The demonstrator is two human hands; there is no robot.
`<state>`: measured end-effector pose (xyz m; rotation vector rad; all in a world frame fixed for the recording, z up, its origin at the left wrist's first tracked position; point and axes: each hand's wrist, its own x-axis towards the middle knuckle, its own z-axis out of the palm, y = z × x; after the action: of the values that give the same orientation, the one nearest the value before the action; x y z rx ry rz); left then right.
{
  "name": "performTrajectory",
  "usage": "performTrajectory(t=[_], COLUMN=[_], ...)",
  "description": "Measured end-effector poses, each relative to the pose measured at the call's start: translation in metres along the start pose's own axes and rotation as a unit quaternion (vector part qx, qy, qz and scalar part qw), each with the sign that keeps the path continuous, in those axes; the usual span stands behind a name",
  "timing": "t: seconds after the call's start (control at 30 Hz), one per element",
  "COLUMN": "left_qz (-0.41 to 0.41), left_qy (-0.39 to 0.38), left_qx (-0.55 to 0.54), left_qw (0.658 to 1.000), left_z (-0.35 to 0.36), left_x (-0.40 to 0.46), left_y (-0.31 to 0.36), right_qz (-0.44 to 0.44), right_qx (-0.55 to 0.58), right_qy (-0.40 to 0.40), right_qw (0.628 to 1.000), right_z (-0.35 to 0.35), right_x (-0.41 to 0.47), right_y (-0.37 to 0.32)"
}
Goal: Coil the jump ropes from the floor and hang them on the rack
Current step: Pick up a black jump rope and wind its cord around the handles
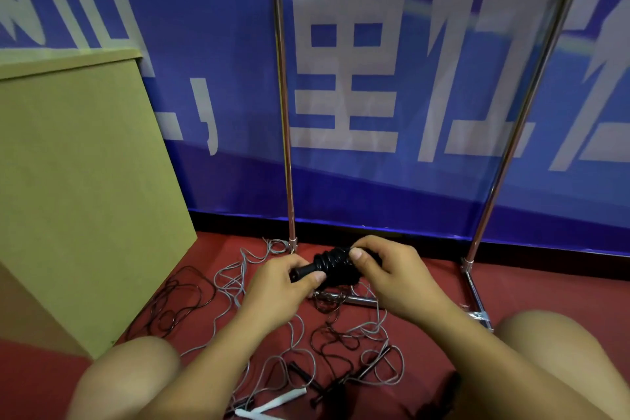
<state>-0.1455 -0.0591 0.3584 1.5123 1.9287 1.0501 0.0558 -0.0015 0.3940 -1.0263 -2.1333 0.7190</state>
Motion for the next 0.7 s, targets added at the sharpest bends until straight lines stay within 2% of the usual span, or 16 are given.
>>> performTrajectory(t=[0.2,0.33,0.47,0.57,0.7], left_qz=[0.038,0.073,0.094,0.099,0.086], left_qy=[-0.088,-0.149,-0.207,-0.227,-0.256], left_qx=[-0.024,-0.019,-0.08,-0.136,-0.227], left_qw=[0.995,0.986,0.97,0.959,0.936], left_z=[0.0,-0.002,-0.005,-0.011,-0.015], left_x=[-0.008,-0.011,-0.014,-0.014,-0.019], left_y=[0.007,0.008,0.013,0.014,0.019], right_qz=[0.009,0.011,0.017,0.053,0.124], right_qx=[-0.064,-0.1,-0.106,-0.07,0.071], right_qy=[0.066,0.06,0.048,0.057,0.029], right_qw=[0.996,0.993,0.993,0.995,0.989], right_z=[-0.005,-0.005,-0.006,-0.012,-0.025], right_x=[0.006,0.008,0.008,0.01,0.014], right_y=[0.008,0.014,0.015,0.011,0.004])
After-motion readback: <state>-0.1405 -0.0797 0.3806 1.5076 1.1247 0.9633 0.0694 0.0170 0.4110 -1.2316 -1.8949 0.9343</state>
